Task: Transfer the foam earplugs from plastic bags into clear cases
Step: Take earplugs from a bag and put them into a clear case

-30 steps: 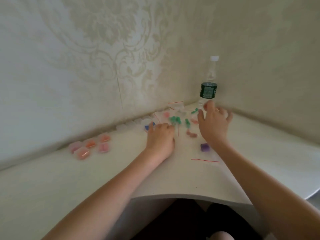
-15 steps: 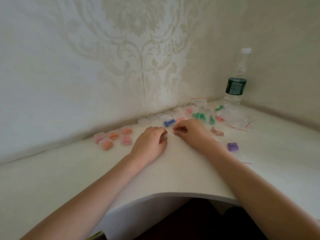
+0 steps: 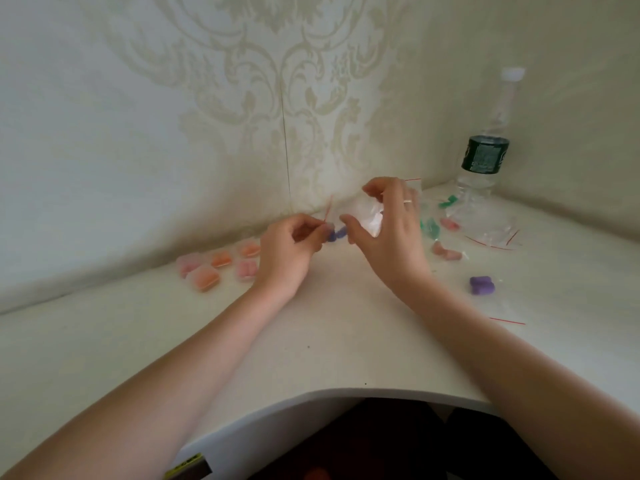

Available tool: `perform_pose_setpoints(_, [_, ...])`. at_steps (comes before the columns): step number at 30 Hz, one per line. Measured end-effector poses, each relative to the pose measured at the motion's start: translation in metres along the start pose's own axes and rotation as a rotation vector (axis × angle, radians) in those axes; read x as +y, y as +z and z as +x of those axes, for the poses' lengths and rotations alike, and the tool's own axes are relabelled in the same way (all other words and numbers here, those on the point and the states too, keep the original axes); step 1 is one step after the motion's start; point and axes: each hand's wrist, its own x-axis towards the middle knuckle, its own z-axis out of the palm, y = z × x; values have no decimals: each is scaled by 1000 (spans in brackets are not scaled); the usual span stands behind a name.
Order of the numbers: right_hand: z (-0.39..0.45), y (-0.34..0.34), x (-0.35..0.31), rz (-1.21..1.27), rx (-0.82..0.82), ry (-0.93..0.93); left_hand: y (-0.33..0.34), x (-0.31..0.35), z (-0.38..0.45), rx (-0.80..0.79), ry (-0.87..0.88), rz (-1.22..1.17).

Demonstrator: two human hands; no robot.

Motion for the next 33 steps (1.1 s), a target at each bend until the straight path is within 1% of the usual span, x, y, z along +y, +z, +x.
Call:
perform_pose_setpoints(1, [0, -1, -1, 5, 22, -22, 0, 1, 0, 15, -76, -94])
perform_pose_setpoints(2, [0, -1, -1, 40, -2, -40, 0, 3, 0, 26, -137, -173])
perform_pose_setpoints(3, [-1, 0, -2, 87, -67, -51, 0, 5, 0, 30, -172, -224])
perform_pose_setpoints(6, [-8, 10, -2, 125, -263, -82, 1, 4, -2, 3, -190, -239])
perform_pose_setpoints(7, [-10, 12, -1, 114, -289, -70, 2, 4, -2, -8, -189, -241])
perform_pose_setpoints(10, [-9, 13, 4, 62, -281, -3, 3, 6, -2, -29, -211, -281])
perform_pose_setpoints(14, [-9, 13, 7, -52, -271, 32, 3, 3, -4, 14, -210, -167])
perform_pose_setpoints(17, [-10, 13, 3, -58, -214, 32, 2, 1, -6, 50, -124, -15])
perform_pose_setpoints(20, [-10, 11, -3, 12, -204, 39, 3, 3, -7, 76, 25, 215])
perform_pose_setpoints(22, [-10, 11, -6, 91, -182, 71, 4, 4, -8, 83, 80, 243])
perform_pose_setpoints(25, [-9, 10, -10, 173, -138, 122, 6, 6, -10, 72, 102, 227])
perform_pose_setpoints(27, [-9, 9, -12, 205, -141, 140, 9, 7, -9, 20, 47, 131])
perform_pose_setpoints(30, [-9, 9, -11, 236, -167, 170, 9, 6, -9, -75, -126, -157])
perform_pose_setpoints(33, [-8, 9, -10, 292, -181, 243, 8, 3, -7, -93, -194, -253])
